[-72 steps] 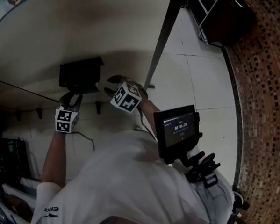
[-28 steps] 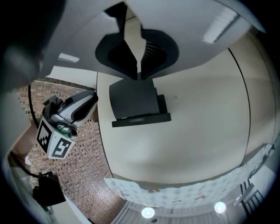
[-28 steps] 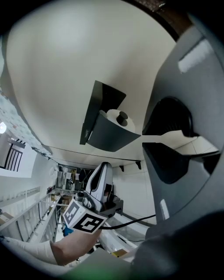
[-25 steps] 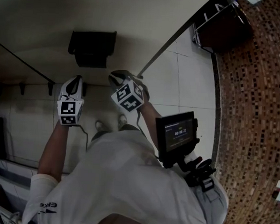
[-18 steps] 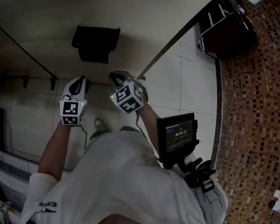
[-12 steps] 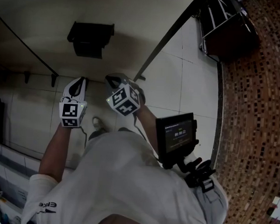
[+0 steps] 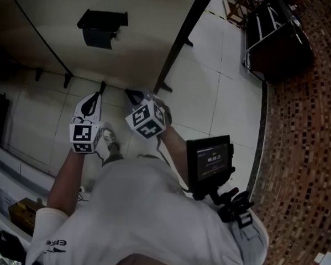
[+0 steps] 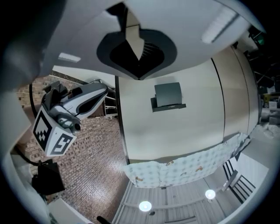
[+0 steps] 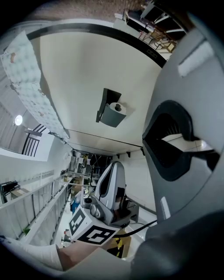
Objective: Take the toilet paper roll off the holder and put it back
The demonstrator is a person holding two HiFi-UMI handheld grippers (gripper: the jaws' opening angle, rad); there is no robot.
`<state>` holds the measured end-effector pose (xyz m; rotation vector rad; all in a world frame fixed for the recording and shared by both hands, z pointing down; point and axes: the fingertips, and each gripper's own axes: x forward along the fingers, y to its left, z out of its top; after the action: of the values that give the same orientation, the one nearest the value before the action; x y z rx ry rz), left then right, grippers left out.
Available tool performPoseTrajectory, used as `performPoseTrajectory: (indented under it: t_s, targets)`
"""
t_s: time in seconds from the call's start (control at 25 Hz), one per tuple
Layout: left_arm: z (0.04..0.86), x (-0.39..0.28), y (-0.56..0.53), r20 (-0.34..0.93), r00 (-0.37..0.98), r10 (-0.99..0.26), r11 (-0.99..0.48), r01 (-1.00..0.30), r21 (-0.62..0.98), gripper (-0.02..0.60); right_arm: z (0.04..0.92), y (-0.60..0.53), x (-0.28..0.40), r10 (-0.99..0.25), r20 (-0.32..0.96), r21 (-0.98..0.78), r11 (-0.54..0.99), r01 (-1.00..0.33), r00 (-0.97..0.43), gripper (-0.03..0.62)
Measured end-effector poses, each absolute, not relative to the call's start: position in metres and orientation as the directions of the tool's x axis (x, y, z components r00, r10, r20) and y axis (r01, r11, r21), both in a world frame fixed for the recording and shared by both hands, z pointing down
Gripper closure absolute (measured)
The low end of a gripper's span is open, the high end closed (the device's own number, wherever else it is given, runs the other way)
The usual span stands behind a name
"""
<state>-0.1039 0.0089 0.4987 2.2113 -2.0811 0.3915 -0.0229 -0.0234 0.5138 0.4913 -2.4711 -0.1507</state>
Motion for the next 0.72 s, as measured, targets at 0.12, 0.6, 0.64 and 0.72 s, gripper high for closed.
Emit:
performPoseTrajectory:
  t_s: [0.12, 0.6, 0.64, 0.72]
  targets:
    - [0.487, -0.085, 0.042, 0.242, 0.009, -0.970, -0.041, -0.991, -0.124, 0.578, 0.506, 0.003, -0.007, -0.358, 0.526, 0.192, 0.934, -0.302, -0.771, 0.580]
    - [0.467, -0.061, 0.103, 0.231, 0.023, -0.973, -0.055, -0.989, -0.137, 0.578, 0.495, 0.069, 0.007, -0.347, 0.500, 0.150, 0.937, -0.315, -0.794, 0.580]
    - [0.464, -0.061, 0.105, 0.224, 0.028, -0.974, -0.060, -0.989, -0.136, 0.578, 0.493, 0.071, 0.006, -0.356, 0.496, 0.150, 0.934, -0.325, -0.792, 0.580]
    - [0.459, -0.062, 0.108, 0.210, 0.038, -0.977, -0.068, -0.989, -0.135, 0.578, 0.487, 0.072, 0.005, -0.374, 0.488, 0.154, 0.926, -0.344, -0.789, 0.580]
